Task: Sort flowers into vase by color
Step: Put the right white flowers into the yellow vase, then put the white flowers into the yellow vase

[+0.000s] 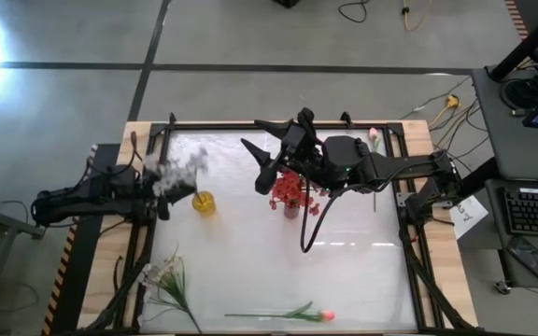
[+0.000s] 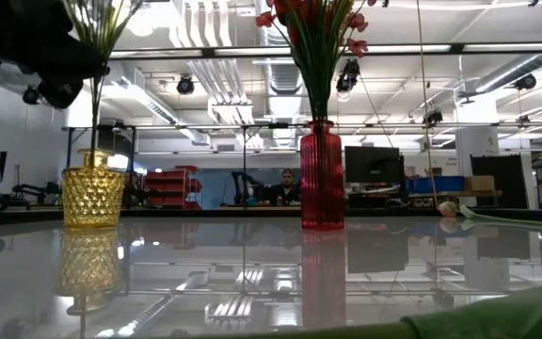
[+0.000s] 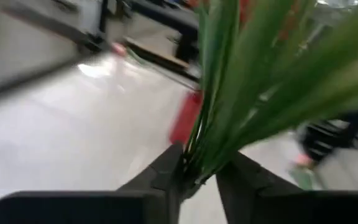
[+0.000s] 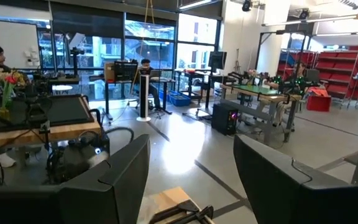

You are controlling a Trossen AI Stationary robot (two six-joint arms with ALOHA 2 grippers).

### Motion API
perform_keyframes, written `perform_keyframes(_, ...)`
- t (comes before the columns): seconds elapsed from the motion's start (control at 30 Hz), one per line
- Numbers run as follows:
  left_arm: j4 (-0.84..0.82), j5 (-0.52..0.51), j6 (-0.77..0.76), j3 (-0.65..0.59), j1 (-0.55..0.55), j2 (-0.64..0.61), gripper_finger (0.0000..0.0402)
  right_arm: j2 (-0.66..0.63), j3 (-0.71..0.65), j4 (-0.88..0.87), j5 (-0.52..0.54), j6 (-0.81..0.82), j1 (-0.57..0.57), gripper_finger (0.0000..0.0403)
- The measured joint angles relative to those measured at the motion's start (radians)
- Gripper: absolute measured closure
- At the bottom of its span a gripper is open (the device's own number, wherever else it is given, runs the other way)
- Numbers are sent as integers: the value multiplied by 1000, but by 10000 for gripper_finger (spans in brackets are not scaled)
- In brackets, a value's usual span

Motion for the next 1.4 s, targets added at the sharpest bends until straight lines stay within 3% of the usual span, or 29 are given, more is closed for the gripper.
perform_keyframes(0.1, -14, 93, -59, -15, 0, 4, 289, 0, 0, 0, 0, -16, 0, 179)
perform_keyframes(0.33, -112, 203, -203, 2, 0, 2, 212, 0, 4, 0, 0, -13, 0, 179)
perform_keyframes(0.5, -256, 175, -185, 110, 0, 21, 177, 0, 4, 0, -2, 10, 0, 179)
perform_keyframes(0.67, -393, 121, -118, 218, 0, 68, 167, 0, 4, 0, -15, 29, 1, 179)
perform_keyframes(0.87, -529, 188, -84, 257, 0, 122, 143, 0, 4, -1, -36, 29, 7, 179)
perform_keyframes(1.07, -779, 203, -31, 429, 0, 178, 129, 0, 4, -10, -35, 30, 10, 179)
perform_keyframes(1.2, -842, 243, -168, 508, 0, 195, 135, 0, 4, -27, -35, 56, 9, 179)
perform_keyframes(1.4, -844, 356, -410, 483, 0, 190, 147, 0, 4, -38, -35, 102, 9, 179)
